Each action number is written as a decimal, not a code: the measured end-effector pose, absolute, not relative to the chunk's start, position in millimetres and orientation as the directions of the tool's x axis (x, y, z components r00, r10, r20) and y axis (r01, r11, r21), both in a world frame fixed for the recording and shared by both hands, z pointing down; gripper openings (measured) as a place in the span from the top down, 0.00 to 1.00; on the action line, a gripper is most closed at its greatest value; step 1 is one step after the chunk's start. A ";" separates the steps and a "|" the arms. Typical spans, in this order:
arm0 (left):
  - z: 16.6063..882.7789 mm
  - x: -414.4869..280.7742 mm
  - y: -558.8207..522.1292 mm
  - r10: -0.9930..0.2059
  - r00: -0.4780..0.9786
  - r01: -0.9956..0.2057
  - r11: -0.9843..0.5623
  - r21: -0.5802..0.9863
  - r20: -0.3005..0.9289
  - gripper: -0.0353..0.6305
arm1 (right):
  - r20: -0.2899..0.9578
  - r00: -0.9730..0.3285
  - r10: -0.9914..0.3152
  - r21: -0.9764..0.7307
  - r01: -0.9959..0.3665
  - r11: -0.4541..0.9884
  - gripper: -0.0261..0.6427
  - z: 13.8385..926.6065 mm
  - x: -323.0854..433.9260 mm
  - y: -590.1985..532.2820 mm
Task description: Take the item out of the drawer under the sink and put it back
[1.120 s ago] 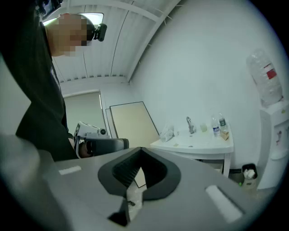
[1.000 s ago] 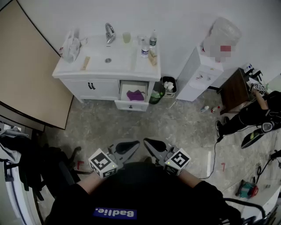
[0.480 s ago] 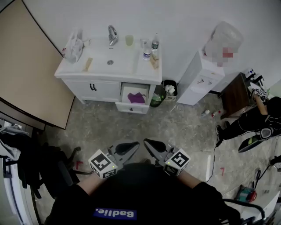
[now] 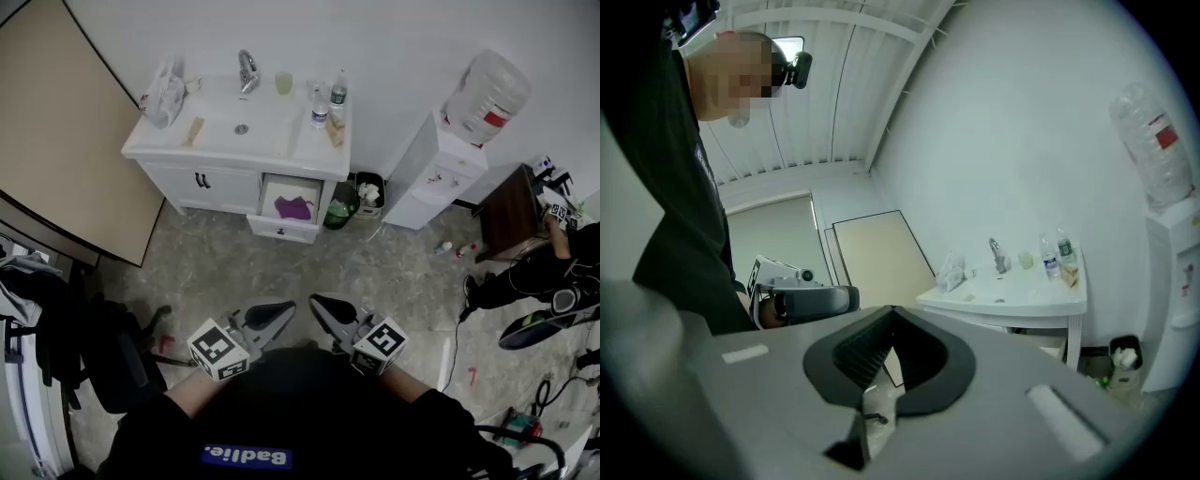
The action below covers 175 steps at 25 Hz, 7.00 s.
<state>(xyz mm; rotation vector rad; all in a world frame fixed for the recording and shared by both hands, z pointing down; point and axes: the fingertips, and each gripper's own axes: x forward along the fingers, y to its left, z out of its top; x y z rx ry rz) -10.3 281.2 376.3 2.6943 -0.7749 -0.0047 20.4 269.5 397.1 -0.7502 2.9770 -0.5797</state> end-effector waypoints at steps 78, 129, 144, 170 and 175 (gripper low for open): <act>605.4 -19.9 -96.6 -0.292 0.776 -0.478 -0.850 0.219 0.559 0.79 | 0.233 -0.718 -0.656 -0.485 -0.670 0.561 0.96 483.4 64.4 -18.6; 955.1 -28.5 -182.0 -0.081 0.196 -0.176 -0.983 -0.046 0.977 0.62 | 0.465 -0.674 -0.574 -0.447 -0.738 0.505 0.96 575.3 95.7 -21.9; 916.5 -32.7 -184.2 -0.100 0.164 -0.124 -0.989 -0.080 0.981 0.79 | 0.419 -0.687 -0.594 -0.442 -0.726 0.527 0.96 554.6 88.6 -23.7; 685.0 -73.0 -131.1 -0.380 0.470 -0.598 -0.801 -0.030 0.796 0.80 | 0.340 -0.709 -0.618 -0.299 -0.705 0.644 0.96 465.0 47.4 -25.4; 646.6 -68.7 -110.2 -0.417 0.550 -0.620 -0.784 0.019 0.723 0.80 | 0.341 -0.713 -0.613 -0.290 -0.700 0.653 0.96 457.0 39.4 -24.5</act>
